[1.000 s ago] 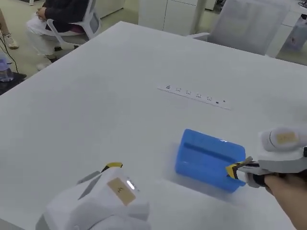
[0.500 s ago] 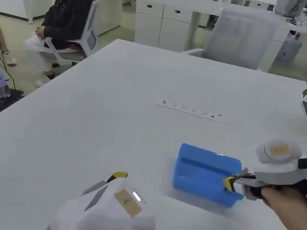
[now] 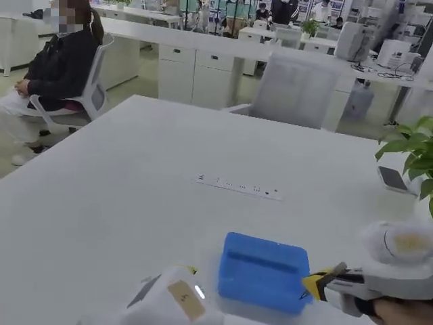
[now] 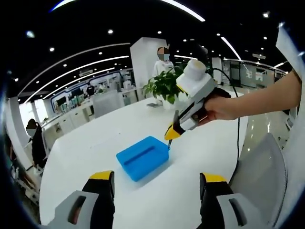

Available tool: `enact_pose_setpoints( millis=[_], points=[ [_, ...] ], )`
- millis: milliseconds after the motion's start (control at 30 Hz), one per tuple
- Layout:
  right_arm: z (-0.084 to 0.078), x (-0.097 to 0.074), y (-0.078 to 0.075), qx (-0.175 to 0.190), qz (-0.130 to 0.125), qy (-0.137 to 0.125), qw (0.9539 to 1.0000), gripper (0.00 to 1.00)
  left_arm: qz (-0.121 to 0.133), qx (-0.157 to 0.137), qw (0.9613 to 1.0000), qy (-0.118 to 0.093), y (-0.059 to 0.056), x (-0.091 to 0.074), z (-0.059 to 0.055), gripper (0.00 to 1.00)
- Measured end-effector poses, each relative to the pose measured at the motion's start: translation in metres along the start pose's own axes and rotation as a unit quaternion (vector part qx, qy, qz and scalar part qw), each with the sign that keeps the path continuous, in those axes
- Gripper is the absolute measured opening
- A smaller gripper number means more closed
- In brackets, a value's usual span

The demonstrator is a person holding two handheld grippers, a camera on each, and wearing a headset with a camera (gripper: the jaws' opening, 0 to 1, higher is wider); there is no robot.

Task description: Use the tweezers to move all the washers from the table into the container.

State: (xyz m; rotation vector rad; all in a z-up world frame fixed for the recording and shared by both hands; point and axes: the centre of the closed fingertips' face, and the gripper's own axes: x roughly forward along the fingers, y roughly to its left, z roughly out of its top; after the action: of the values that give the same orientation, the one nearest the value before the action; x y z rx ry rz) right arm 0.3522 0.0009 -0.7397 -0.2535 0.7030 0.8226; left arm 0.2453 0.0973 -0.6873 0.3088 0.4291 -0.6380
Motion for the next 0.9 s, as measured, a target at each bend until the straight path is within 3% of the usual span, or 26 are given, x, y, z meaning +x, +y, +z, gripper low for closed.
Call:
enact_pose_setpoints(
  millis=[200,267,367,500,567,600,700,733,800,900],
  points=[
    [-0.009,-0.017,0.042,-0.021,0.039,-0.007,0.9990,0.03,-0.083,0.014,0.9964,-0.011,-0.014,0.004,0.017,0.51],
    [-0.012,-0.021,0.055,-0.034,0.055,-0.002,0.9979,0.03,-0.086,0.028,0.9957,-0.022,-0.013,0.006,0.025,0.46],
    [-0.015,-0.026,0.071,-0.046,0.076,-0.004,0.9960,0.03,-0.122,0.020,0.9917,-0.034,-0.021,0.010,0.035,0.36],
    [-0.021,-0.032,0.096,-0.063,0.135,0.000,0.9888,0.04,-0.187,0.017,0.9812,-0.047,-0.038,0.013,0.048,0.23],
    [-0.022,-0.033,0.101,-0.066,0.143,0.000,0.9875,0.04,-0.220,0.025,0.9737,-0.053,-0.048,0.016,0.051,0.18],
    [-0.023,-0.033,0.103,-0.069,0.148,0.001,0.9865,0.04,-0.226,0.024,0.9723,-0.055,-0.050,0.016,0.051,0.18],
    [-0.028,-0.033,0.109,-0.084,0.162,0.012,0.9832,0.04,-0.275,0.002,0.9602,-0.051,-0.062,0.022,0.052,0.15],
    [-0.029,-0.033,0.111,-0.092,0.164,0.015,0.9821,0.04,-0.275,-0.001,0.9599,-0.053,-0.061,0.024,0.053,0.14],
    [-0.030,-0.034,0.115,-0.099,0.167,0.018,0.9808,0.04,-0.281,0.010,0.9583,-0.053,-0.062,0.028,0.052,0.12],
    [-0.031,-0.033,0.119,-0.099,0.178,0.020,0.9788,0.04,-0.310,0.058,0.9481,-0.042,-0.071,0.029,0.045,0.12]
  ],
)
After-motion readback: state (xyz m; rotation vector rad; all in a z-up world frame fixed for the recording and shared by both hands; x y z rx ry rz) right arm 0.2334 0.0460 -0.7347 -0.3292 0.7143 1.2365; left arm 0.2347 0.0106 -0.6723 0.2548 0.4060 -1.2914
